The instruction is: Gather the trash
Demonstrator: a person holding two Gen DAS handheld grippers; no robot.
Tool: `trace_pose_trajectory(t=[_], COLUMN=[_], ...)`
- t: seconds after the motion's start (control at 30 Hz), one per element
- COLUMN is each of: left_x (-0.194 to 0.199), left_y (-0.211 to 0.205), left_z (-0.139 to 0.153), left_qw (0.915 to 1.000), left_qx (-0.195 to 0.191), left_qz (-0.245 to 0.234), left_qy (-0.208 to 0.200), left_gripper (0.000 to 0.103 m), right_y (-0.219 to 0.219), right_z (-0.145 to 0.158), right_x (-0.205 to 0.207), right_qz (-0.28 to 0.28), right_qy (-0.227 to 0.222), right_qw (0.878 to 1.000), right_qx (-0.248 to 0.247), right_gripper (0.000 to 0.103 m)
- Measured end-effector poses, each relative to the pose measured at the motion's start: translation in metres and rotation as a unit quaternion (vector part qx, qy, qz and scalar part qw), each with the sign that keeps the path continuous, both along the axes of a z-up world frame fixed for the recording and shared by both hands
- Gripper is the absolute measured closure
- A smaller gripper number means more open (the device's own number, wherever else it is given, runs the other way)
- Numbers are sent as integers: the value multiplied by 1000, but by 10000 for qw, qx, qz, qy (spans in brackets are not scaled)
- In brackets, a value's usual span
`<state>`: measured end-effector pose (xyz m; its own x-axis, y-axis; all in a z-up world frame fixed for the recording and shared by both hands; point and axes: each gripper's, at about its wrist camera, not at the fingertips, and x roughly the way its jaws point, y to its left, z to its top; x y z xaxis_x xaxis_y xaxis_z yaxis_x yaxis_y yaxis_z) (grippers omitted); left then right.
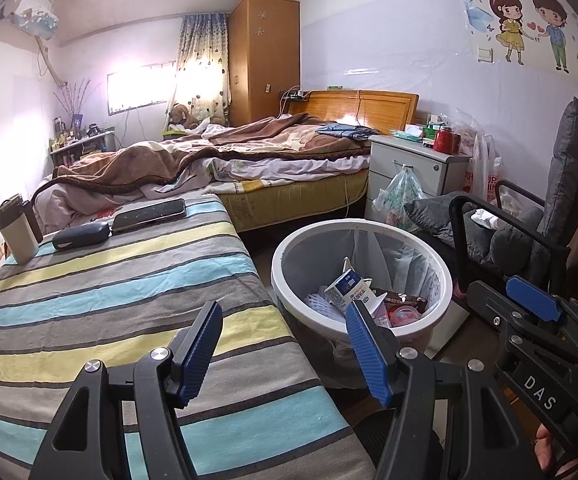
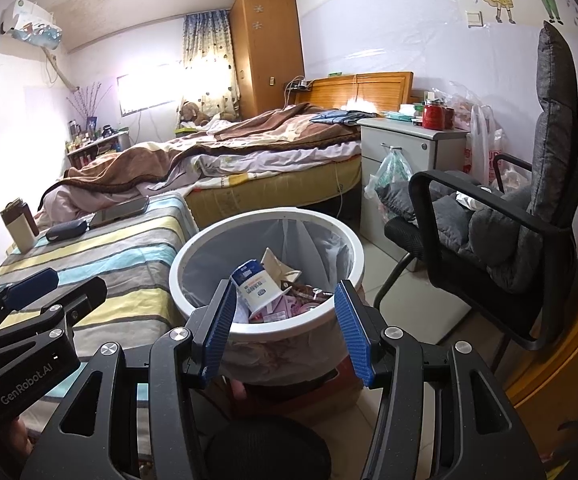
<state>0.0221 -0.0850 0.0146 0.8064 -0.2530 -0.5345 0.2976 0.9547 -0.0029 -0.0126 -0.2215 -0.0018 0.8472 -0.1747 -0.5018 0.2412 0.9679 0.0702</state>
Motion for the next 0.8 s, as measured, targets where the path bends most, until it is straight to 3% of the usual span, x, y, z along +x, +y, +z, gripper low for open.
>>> trace_pose_trajectory(t=[0.8], left_x=[0], left_y=[0], left_z=[0], left_qw=[10000], left_qx=[0], left_qz=[-9], left_qy=[-4], left_gripper=[39], right_y=[0], right_z=[3], right_x=[-1], right_qz=[9], right_qy=[31], right_qw=[10000], right_qx=[8], right_gripper=[50])
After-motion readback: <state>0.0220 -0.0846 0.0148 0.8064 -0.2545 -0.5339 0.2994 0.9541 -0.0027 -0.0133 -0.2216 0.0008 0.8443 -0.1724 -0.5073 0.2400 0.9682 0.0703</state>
